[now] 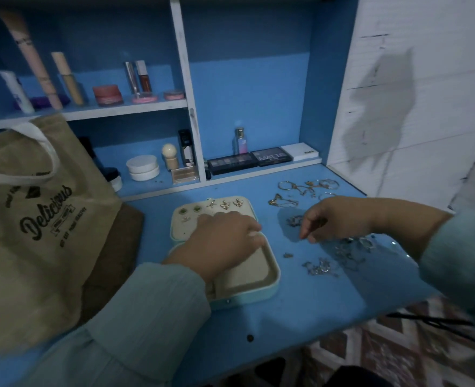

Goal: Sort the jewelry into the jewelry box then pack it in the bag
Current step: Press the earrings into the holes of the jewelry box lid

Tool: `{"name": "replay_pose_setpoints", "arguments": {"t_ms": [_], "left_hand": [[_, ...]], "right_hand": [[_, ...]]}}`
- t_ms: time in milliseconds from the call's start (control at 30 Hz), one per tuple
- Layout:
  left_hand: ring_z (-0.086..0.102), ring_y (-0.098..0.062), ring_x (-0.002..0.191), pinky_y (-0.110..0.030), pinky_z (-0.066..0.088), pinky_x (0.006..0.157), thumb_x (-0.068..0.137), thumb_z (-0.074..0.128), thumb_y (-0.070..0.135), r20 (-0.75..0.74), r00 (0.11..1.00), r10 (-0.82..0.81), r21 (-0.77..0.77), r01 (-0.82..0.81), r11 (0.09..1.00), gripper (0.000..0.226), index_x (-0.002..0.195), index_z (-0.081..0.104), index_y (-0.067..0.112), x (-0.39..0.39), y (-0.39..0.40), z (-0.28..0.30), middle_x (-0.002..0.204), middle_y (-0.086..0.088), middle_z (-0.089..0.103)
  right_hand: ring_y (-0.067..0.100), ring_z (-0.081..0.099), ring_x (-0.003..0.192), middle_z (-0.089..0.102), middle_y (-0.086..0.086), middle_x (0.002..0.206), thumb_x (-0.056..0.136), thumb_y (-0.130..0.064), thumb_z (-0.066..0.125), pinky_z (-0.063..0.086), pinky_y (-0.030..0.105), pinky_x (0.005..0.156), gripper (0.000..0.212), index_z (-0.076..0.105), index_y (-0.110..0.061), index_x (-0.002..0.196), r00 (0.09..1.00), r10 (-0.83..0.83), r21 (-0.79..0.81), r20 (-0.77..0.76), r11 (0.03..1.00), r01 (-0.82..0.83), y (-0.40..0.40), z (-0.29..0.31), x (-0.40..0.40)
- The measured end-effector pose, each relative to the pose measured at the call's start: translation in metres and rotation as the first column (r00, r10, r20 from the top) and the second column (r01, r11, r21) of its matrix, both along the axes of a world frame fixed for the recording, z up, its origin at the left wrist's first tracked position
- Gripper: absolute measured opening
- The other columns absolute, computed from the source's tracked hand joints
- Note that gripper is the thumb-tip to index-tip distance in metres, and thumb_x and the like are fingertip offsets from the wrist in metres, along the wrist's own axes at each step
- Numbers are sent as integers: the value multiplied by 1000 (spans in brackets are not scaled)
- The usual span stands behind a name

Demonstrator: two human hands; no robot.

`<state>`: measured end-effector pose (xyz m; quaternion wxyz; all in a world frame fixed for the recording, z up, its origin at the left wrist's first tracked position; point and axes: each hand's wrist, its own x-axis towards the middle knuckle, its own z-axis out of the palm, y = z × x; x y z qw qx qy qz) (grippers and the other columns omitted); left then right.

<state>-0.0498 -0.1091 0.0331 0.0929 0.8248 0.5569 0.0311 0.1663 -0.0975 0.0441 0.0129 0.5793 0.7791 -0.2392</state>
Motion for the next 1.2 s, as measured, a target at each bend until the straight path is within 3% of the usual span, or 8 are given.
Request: {"name": "replay_pose_setpoints", "arguments": {"t_ms": [233,400,533,667,833,1033,1100,1200], "left_hand": [[36,-17,119,-39,22,96,90,49,49,-143,976,-165,184,190,964,30,116,60,40,37,3,-15,127,11,47],[40,-17,111,-41,23,91,87,55,49,-227,959,-171,101,198,975,23,103,66,38,52,7,-18,112,14,57],[43,-13,106,-39,22,90,85,59,46,-216,966,-146,82,166,983,17,94,66,34,60,11,-22,101,17,62],[50,-9,103,-38,22,94,88,56,42,-171,975,-142,88,159,983,15,93,66,32,64,14,-28,98,18,65],[51,-9,103,-37,21,95,91,51,41,-139,981,-133,112,149,983,15,95,65,34,67,15,-32,100,17,65],[51,-9,103,-36,22,96,93,49,40,-68,991,-113,123,121,985,17,98,65,39,69,15,-38,101,19,65],[52,-8,105,-37,23,98,92,51,42,-33,995,-93,109,96,989,17,100,65,40,68,16,-40,104,20,65],[53,-7,105,-36,23,98,92,51,42,21,997,-69,84,67,994,17,100,65,40,67,15,-42,104,20,65]], "right_hand": [[7,55,86,55,-14,89,85,-21,63,43,20,82,21,67,-26,105,990,21,113,139,993,-36,-26,-12,29],[-8,41,76,45,-11,94,83,-21,66,31,3,72,26,67,-22,110,993,79,252,85,963,-98,-40,-26,48],[2,37,98,40,-11,105,83,-27,67,32,16,92,34,63,-25,116,998,52,329,36,942,-61,-51,-43,54],[4,42,94,47,-5,106,86,-19,64,40,22,91,27,67,-18,113,999,2,411,-34,912,13,-58,-58,55],[18,62,85,65,3,94,81,-5,67,41,16,75,16,74,-10,94,980,-19,533,-197,837,123,-62,-80,57],[-6,54,85,59,-11,83,79,5,65,40,3,75,20,74,-10,89,874,-89,557,-477,738,379,-58,-86,62],[-4,54,78,53,-17,82,79,2,67,38,2,73,19,74,-11,92,868,-127,559,-480,718,415,-58,-86,62],[-5,47,73,51,-8,81,78,-4,71,35,-1,73,19,73,-8,96,896,-129,587,-425,714,381,-60,-89,61]]}}
